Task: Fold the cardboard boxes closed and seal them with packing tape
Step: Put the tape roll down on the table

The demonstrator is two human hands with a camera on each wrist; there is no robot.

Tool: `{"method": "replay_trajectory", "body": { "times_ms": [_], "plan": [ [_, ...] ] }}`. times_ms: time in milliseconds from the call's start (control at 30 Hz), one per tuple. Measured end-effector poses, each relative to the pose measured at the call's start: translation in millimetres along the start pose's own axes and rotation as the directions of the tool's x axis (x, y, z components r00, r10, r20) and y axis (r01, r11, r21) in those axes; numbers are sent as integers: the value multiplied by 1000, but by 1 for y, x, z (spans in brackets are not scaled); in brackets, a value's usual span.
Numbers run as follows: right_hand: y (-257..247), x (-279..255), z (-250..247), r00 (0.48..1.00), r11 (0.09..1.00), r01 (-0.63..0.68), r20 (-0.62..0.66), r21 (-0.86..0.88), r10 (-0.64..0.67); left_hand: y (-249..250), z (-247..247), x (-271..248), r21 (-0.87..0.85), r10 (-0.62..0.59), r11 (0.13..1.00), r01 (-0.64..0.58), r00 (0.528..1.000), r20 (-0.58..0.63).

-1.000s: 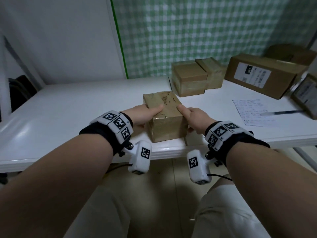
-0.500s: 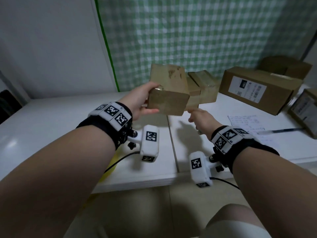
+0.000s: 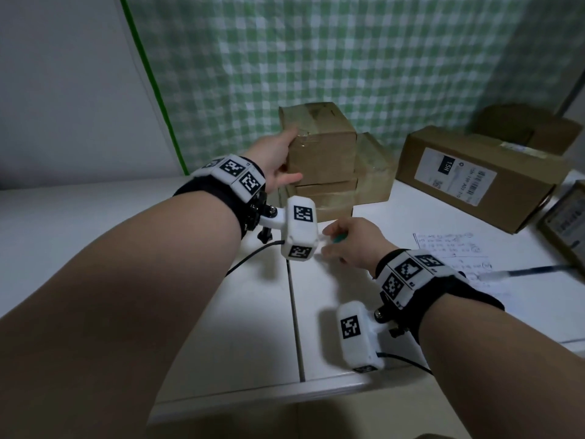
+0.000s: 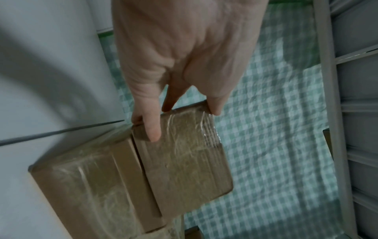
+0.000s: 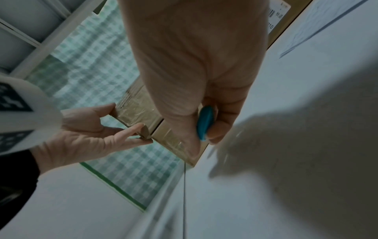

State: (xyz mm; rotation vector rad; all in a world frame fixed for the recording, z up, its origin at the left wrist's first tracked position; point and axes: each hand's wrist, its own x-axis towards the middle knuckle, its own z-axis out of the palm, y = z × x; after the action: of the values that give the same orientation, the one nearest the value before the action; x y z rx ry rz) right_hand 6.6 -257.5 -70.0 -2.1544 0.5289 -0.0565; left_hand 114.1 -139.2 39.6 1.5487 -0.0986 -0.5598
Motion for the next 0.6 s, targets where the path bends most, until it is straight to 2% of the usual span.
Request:
{"method": "replay_trajectory", "body": {
  "times_ms": [133, 267, 400, 600],
  "plan": [
    [-2, -6, 8, 1000, 999, 1, -13, 54, 0, -1, -17, -6, 107, -60, 993, 52, 996, 69],
    [-11, -15, 15, 1000, 998, 23, -16, 63, -22, -11, -55, -30, 353, -44, 935, 35, 999, 17],
    [-25, -27, 28, 999, 995, 6, 41, 95, -10, -29, -120, -68, 637, -75, 763, 108, 994, -79],
    [-47, -48, 60, 988, 985, 30, 141, 167, -54, -60, -199, -127, 845, -274, 435, 311, 940, -205]
  ]
}}
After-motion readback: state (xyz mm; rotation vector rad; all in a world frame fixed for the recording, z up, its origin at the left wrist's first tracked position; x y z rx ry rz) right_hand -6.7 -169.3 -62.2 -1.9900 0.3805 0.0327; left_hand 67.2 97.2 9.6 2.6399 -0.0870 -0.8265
